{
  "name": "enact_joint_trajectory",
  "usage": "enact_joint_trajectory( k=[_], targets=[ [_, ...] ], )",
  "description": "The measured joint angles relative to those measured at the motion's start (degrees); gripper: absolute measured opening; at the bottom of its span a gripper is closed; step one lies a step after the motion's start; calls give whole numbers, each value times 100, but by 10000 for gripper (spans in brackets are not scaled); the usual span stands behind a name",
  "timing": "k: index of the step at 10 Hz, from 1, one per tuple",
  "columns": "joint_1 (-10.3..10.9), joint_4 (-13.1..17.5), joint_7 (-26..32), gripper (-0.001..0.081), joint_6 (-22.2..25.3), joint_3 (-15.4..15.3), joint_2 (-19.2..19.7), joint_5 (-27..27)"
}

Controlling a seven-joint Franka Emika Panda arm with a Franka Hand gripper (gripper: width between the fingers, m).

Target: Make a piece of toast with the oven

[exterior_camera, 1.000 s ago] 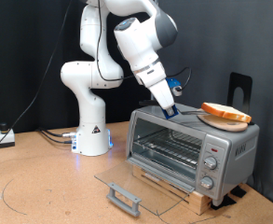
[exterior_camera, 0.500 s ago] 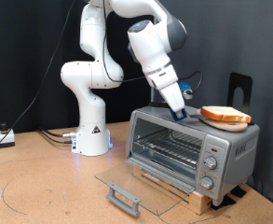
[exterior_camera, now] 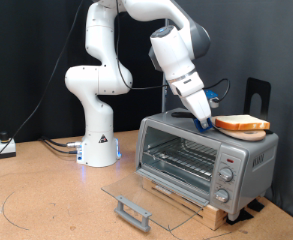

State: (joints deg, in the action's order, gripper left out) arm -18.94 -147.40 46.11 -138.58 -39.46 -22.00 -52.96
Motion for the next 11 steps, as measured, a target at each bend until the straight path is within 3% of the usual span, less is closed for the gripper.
enact_joint_trajectory(
  k=[3,6,7,9,11],
  targets=[
    [12,23,175,411,-231,-60,90,-478],
    [125,-85,1471,411,-181,306,36,-1836],
    [126,-132,1702,411,-3,463,-28,-1992],
    [97,-245,1782,411,363,736,-221,-1914],
    [7,-348,1558,411,641,840,-422,-1464]
  ],
)
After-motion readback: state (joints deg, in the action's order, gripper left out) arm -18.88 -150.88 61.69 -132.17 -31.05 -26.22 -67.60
